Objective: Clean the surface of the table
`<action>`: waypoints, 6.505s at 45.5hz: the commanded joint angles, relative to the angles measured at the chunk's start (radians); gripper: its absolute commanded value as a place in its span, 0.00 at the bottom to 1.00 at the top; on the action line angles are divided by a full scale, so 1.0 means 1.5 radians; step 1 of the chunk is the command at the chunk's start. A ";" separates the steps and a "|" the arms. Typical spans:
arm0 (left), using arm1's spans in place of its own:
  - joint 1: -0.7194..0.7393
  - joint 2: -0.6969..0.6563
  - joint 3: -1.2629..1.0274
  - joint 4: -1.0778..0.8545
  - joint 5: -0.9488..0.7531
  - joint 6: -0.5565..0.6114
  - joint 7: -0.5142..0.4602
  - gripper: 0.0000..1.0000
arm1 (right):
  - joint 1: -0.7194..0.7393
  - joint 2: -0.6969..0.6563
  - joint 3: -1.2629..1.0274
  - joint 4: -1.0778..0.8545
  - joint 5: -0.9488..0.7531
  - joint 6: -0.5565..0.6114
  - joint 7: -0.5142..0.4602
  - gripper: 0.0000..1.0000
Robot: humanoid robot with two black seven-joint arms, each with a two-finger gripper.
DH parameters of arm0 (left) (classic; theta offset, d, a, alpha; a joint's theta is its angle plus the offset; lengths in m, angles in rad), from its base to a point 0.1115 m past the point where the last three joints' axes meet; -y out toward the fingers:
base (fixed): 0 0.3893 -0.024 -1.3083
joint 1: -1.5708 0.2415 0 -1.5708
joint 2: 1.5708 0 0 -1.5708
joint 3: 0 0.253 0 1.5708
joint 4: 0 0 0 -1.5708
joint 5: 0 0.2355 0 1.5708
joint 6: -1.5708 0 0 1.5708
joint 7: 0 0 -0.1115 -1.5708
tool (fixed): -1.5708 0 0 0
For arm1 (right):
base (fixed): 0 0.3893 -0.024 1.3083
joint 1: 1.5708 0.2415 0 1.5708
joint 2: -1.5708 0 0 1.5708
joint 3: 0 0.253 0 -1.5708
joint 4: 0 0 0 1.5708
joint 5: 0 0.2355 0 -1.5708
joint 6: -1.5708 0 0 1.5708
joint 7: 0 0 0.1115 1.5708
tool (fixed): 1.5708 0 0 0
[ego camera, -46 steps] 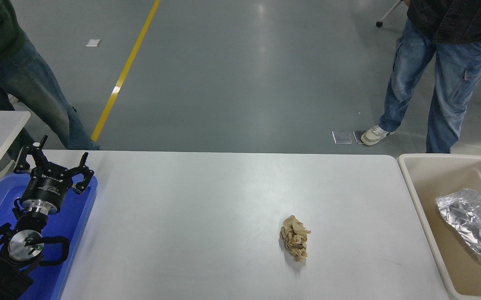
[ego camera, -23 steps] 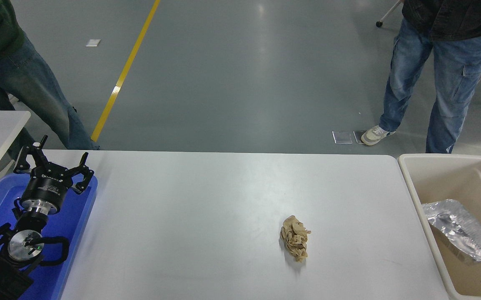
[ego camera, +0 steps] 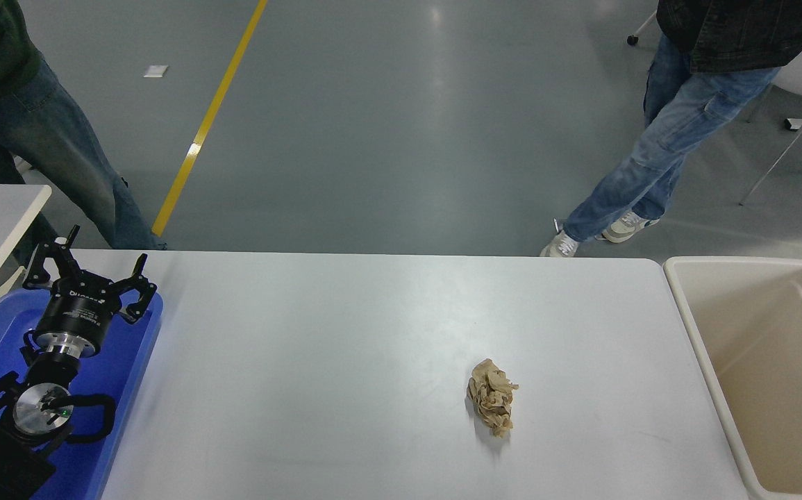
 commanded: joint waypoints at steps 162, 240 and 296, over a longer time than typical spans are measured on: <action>-0.001 0.000 -0.001 0.000 0.000 0.000 0.000 1.00 | 0.024 -0.158 0.307 0.794 -0.255 -0.076 0.052 0.99; -0.001 0.000 -0.001 0.000 0.000 0.000 0.000 1.00 | 0.301 0.010 -0.276 0.792 -0.789 -0.018 -0.053 0.99; -0.001 0.000 -0.001 0.000 0.000 0.000 0.000 1.00 | 0.213 0.060 -0.308 0.693 -0.824 -0.088 -0.045 0.97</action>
